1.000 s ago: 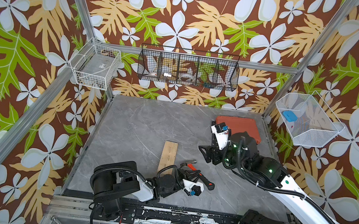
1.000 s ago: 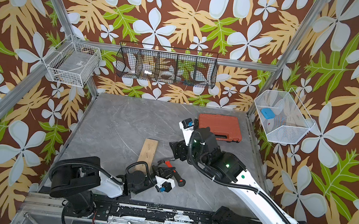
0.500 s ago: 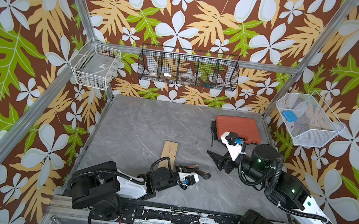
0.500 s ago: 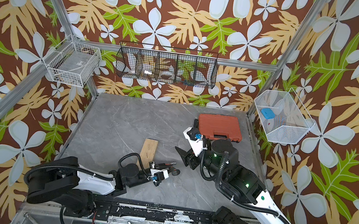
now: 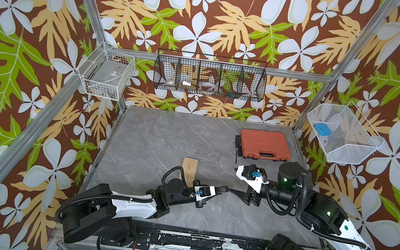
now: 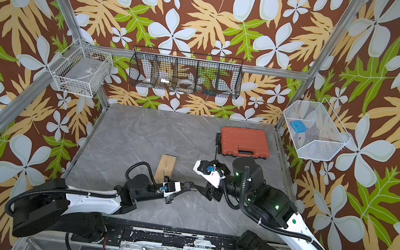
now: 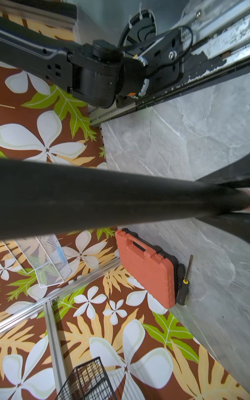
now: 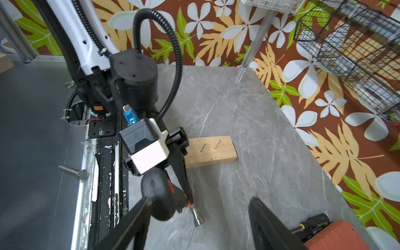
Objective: Use a claw hammer to pull out a nail
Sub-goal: Pick up the hammer at the center of the board.
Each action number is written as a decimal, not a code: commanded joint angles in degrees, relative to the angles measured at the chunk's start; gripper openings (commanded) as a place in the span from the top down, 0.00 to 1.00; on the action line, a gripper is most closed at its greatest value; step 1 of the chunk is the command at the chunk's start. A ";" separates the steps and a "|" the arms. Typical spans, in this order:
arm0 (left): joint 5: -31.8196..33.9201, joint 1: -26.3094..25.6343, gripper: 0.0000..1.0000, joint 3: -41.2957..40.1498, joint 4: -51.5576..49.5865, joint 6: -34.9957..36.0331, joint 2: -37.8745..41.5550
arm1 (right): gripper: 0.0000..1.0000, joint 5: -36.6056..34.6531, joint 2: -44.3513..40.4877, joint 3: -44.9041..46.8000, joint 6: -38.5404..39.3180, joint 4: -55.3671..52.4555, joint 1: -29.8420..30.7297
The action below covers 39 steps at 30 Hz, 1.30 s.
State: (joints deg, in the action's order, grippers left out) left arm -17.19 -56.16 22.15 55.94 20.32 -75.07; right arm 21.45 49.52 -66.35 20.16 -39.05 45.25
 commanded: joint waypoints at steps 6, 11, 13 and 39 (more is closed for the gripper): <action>-5.82 0.18 1.00 2.44 -0.04 -2.34 1.05 | 0.34 8.88 2.63 1.59 3.64 -0.94 -0.05; -6.31 0.25 1.00 2.94 -1.58 -2.36 1.33 | 0.41 10.89 3.12 3.20 4.42 0.53 -0.06; -6.88 0.17 1.00 3.40 -2.34 -2.45 1.24 | 0.42 11.27 3.47 3.59 4.58 0.96 -0.03; -8.12 0.18 1.00 4.57 -3.31 -5.04 -0.17 | 0.83 10.74 1.75 6.96 4.27 4.89 -0.07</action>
State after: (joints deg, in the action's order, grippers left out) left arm -25.47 -56.07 26.22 47.86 15.35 -75.29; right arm 32.42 51.68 -59.81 25.34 -35.55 45.17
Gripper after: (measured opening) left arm 0.194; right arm 0.199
